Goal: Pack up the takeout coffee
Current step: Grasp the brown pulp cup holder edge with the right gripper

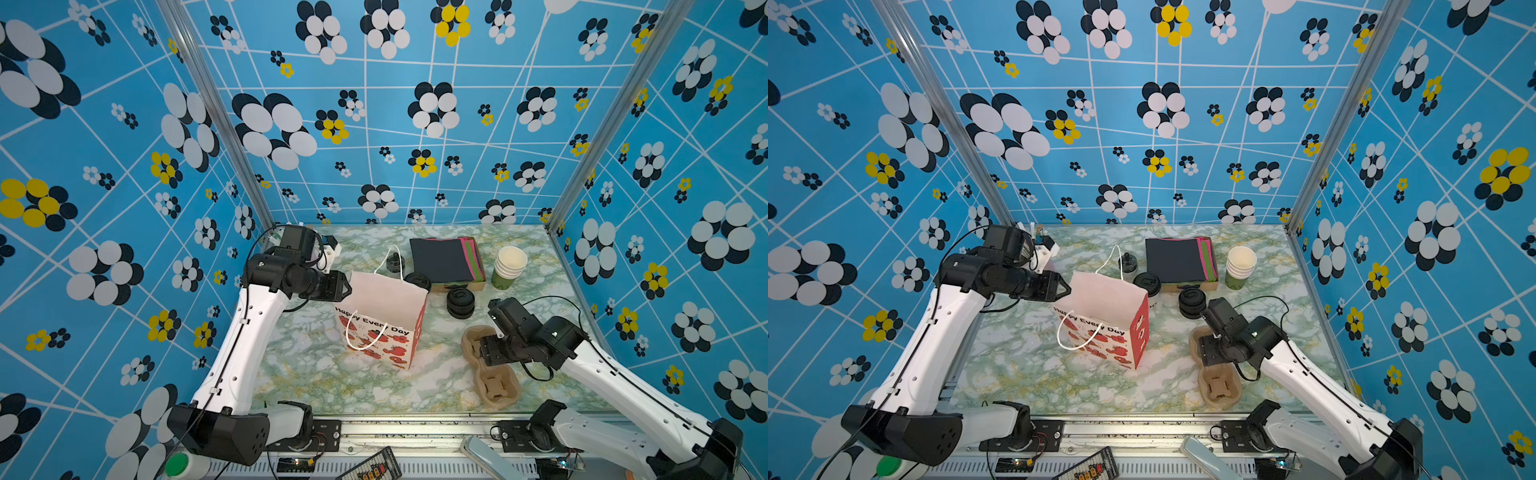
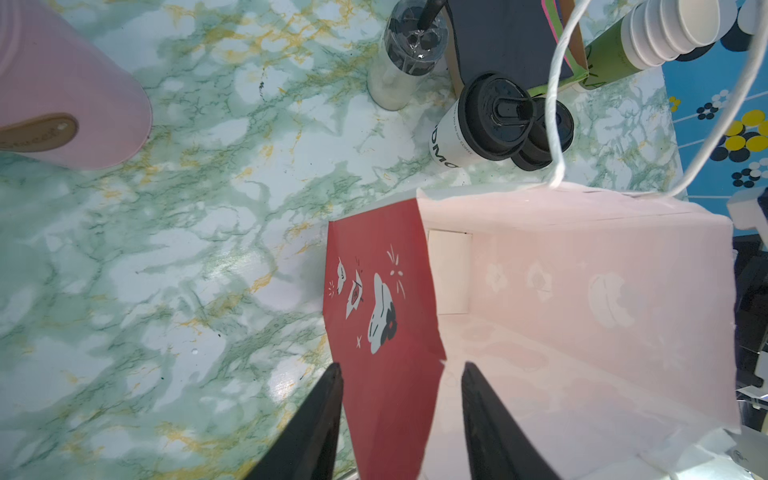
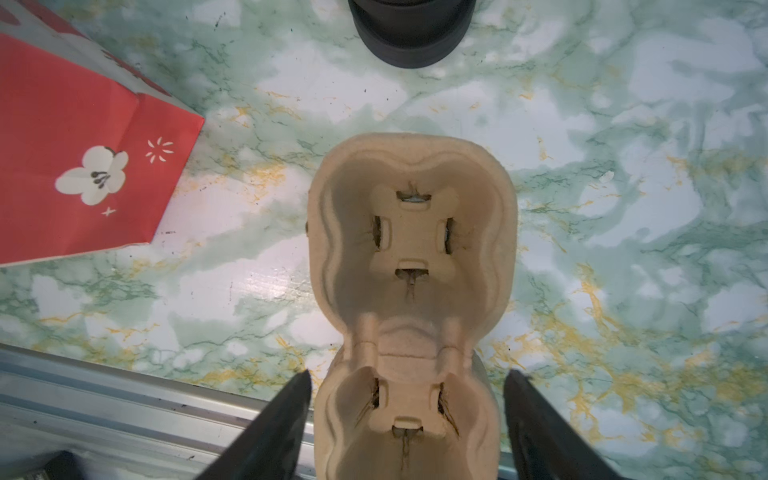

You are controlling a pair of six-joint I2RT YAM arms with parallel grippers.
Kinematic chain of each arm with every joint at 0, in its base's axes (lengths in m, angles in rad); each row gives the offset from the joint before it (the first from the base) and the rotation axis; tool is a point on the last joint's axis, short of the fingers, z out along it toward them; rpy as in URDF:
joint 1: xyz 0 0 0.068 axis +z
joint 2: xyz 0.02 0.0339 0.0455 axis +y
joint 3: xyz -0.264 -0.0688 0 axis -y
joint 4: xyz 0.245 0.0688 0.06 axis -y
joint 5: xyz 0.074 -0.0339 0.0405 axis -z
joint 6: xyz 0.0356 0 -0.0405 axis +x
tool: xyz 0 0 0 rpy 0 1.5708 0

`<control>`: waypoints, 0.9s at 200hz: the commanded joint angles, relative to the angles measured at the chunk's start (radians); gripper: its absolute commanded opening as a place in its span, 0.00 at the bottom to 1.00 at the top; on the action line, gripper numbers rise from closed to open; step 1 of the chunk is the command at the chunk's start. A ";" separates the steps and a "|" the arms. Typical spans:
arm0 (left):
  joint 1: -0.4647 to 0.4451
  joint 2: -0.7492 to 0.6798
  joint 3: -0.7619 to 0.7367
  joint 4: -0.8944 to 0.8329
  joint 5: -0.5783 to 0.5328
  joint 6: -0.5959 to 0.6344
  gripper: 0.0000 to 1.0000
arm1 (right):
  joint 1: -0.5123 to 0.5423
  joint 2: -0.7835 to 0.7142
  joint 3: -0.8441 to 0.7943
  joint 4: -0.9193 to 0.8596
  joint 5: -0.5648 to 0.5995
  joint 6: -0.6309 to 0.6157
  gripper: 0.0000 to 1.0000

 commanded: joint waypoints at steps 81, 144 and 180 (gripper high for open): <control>0.006 -0.058 -0.073 0.099 0.027 -0.020 0.51 | -0.002 0.145 0.015 -0.092 -0.034 0.010 0.56; 0.009 -0.057 -0.095 0.112 0.045 -0.005 0.51 | 0.001 0.244 0.024 -0.095 -0.072 -0.014 0.51; 0.011 -0.061 -0.103 0.119 0.048 -0.001 0.51 | 0.008 0.272 0.022 -0.085 -0.078 -0.017 0.50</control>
